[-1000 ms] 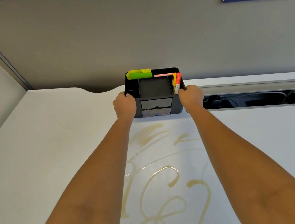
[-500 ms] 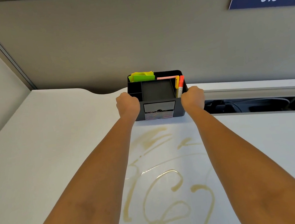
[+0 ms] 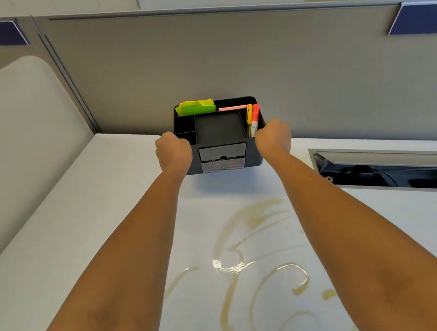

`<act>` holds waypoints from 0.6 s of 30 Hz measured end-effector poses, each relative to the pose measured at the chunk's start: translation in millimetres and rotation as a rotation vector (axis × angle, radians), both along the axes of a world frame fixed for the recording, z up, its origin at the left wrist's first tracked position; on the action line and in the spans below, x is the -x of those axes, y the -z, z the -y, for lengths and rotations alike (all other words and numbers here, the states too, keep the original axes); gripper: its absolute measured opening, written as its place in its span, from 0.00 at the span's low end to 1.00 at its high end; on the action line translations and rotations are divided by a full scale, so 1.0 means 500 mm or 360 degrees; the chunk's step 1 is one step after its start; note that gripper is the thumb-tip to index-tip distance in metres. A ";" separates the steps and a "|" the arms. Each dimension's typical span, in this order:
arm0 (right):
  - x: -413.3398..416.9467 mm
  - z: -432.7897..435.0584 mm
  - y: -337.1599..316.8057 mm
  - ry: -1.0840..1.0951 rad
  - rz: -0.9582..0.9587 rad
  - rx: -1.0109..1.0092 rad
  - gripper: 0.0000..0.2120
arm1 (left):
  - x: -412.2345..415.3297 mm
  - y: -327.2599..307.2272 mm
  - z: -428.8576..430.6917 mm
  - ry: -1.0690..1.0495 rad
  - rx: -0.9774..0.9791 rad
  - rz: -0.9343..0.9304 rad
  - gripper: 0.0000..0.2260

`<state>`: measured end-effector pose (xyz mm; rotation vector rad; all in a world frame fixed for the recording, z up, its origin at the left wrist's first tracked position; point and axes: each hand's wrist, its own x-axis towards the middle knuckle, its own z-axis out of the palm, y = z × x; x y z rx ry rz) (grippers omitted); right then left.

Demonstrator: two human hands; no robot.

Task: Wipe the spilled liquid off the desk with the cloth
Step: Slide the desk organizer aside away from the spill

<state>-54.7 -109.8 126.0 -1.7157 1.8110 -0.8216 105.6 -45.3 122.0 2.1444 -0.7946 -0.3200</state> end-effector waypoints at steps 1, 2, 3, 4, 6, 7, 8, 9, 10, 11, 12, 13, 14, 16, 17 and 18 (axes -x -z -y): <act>-0.022 -0.002 -0.002 -0.0025 0.0006 0.0001 0.11 | -0.020 -0.004 -0.007 -0.0025 0.0009 0.0014 0.13; -0.049 -0.005 -0.004 -0.0055 0.0013 0.0003 0.11 | -0.045 -0.006 -0.016 -0.0059 0.0015 0.0025 0.13; -0.074 -0.008 -0.005 -0.0080 0.0023 0.0001 0.11 | -0.067 -0.008 -0.025 -0.0091 0.0020 0.0033 0.13; -0.098 -0.013 -0.005 -0.0108 0.0034 -0.0004 0.11 | -0.090 -0.008 -0.034 -0.0126 0.0022 0.0040 0.13; -0.148 -0.023 -0.001 -0.0156 0.0057 -0.0018 0.11 | -0.135 -0.006 -0.051 -0.0191 0.0017 0.0059 0.13; -0.171 -0.028 0.003 -0.0178 0.0064 -0.0023 0.11 | -0.155 -0.005 -0.061 -0.0219 0.0008 0.0063 0.13; -0.188 -0.032 0.006 -0.0193 0.0068 -0.0026 0.10 | -0.170 -0.003 -0.068 -0.0240 -0.0001 0.0061 0.14; -0.208 -0.037 0.010 -0.0212 0.0073 -0.0032 0.10 | -0.187 0.000 -0.076 -0.0263 -0.0011 0.0061 0.14; -0.226 -0.043 0.015 -0.0231 0.0078 -0.0038 0.10 | -0.203 0.003 -0.085 -0.0286 -0.0022 0.0062 0.14; -0.245 -0.048 0.020 -0.0251 0.0083 -0.0044 0.11 | -0.220 0.008 -0.093 -0.0307 -0.0034 0.0062 0.14; -0.262 -0.054 0.025 -0.0267 0.0086 -0.0048 0.11 | -0.235 0.014 -0.100 -0.0322 -0.0046 0.0056 0.14; -0.278 -0.058 0.031 -0.0280 0.0088 -0.0052 0.11 | -0.250 0.019 -0.107 -0.0334 -0.0058 0.0051 0.14; -0.292 -0.063 0.037 -0.0291 0.0088 -0.0056 0.11 | -0.262 0.025 -0.114 -0.0347 -0.0069 0.0046 0.14; -0.313 -0.071 0.050 -0.0316 0.0084 -0.0063 0.11 | -0.282 0.036 -0.126 -0.0376 -0.0092 0.0033 0.14; -0.323 -0.075 0.056 -0.0328 0.0077 -0.0070 0.12 | -0.289 0.042 -0.131 -0.0391 -0.0102 0.0027 0.14; -0.331 -0.079 0.062 -0.0336 0.0074 -0.0077 0.12 | -0.297 0.047 -0.136 -0.0403 -0.0111 0.0023 0.14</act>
